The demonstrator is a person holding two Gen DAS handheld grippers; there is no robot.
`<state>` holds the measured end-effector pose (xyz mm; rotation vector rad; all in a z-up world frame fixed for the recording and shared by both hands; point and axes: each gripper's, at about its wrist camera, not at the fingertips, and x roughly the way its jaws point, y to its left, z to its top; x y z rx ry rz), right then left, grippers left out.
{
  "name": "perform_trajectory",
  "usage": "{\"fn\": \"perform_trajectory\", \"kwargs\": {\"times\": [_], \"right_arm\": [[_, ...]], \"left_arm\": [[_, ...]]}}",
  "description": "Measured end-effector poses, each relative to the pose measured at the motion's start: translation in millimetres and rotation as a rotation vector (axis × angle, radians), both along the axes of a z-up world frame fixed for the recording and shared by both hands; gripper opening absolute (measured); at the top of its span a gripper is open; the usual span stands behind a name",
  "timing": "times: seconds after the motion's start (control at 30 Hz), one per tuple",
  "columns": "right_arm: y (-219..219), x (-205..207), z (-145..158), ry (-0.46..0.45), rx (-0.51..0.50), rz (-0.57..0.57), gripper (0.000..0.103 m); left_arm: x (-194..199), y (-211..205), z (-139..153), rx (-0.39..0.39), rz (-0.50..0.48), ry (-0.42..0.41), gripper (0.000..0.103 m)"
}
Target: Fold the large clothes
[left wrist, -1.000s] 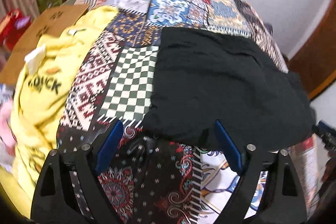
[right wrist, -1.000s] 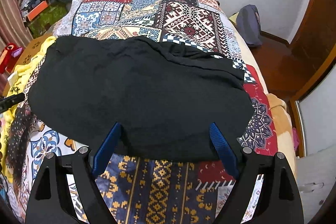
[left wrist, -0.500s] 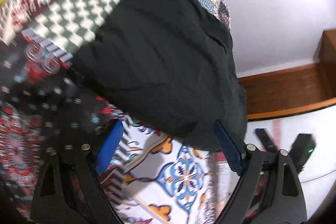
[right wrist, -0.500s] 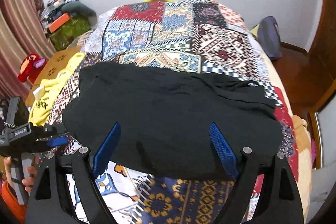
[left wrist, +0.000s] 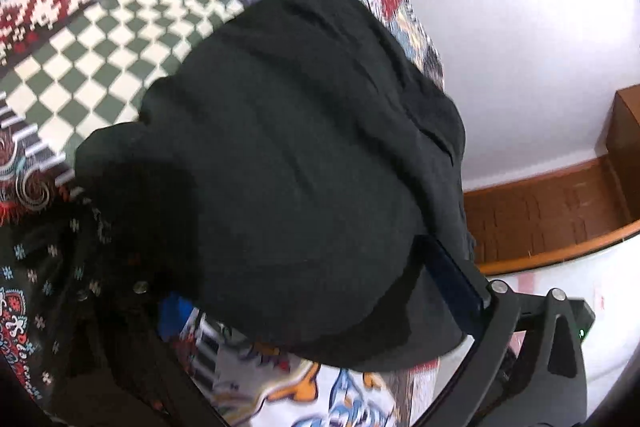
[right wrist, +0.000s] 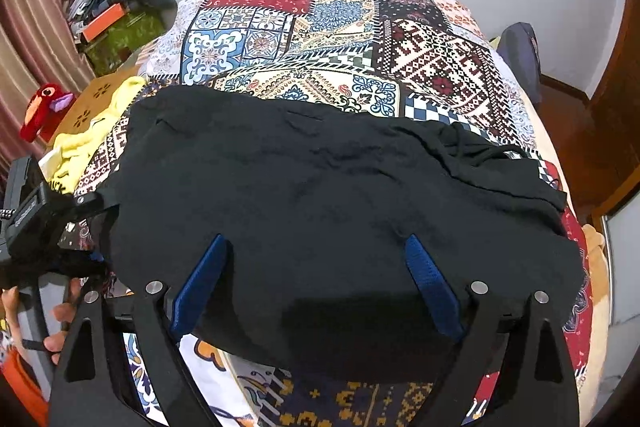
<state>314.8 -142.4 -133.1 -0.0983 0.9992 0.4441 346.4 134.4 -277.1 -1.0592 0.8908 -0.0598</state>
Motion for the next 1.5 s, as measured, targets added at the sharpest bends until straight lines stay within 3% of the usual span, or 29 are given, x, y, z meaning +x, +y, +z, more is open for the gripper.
{"fn": "perform_trajectory", "kwargs": {"times": [0.2,0.33,0.5,0.87,0.93,1.03,1.07,1.1,1.13,1.2,1.23,1.33,1.5], "right_arm": [[-4.0,3.6,-1.7,0.018,0.028,-0.001,0.091],[-8.1,6.9,-3.8,0.025,0.042,-0.004,0.090],[-11.7,11.8,-6.0,0.032,0.064,-0.020,0.091],[-10.2,13.0,-7.7,0.030,0.065,-0.013,0.091],[-10.4,11.6,-8.6,0.026,0.064,-0.012,0.091],[-10.0,10.3,-8.1,0.022,0.062,-0.014,0.091],[-9.8,10.4,-7.7,0.022,0.061,-0.015,0.091],[-9.8,10.9,-7.0,0.025,0.059,-0.018,0.091],[-10.3,12.4,-6.3,0.033,0.060,-0.023,0.091],[-11.6,15.1,-3.2,0.056,0.060,-0.037,0.091],[-12.2,15.8,-1.2,0.065,0.063,-0.043,0.090],[-15.6,14.9,8.0,0.082,0.092,-0.060,0.090],[-7.4,3.7,30.0,0.056,0.116,-0.053,0.090]], "left_arm": [[-4.5,-3.1,18.7,0.008,0.111,-0.033,0.100],[-4.5,-6.7,43.6,0.090,0.103,-0.095,0.090],[-0.5,1.4,45.0,0.148,0.095,-0.109,0.087],[36.3,61.8,-10.3,-0.046,0.106,-0.046,0.087],[42.4,61.5,-23.1,-0.072,0.081,-0.023,0.087],[46.5,51.9,-26.7,-0.113,0.063,-0.050,0.088],[46.5,49.5,-24.8,-0.104,0.075,-0.053,0.087],[45.9,48.2,-20.7,-0.077,0.092,-0.059,0.080],[44.2,46.7,-15.3,-0.048,0.103,-0.062,0.065],[39.6,46.0,-1.4,0.019,0.123,-0.072,0.046],[37.5,45.4,6.0,0.036,0.118,-0.078,0.043],[30.6,41.5,28.8,0.101,0.117,-0.096,0.035],[2.7,37.6,79.8,0.266,0.135,-0.144,0.032]]}}
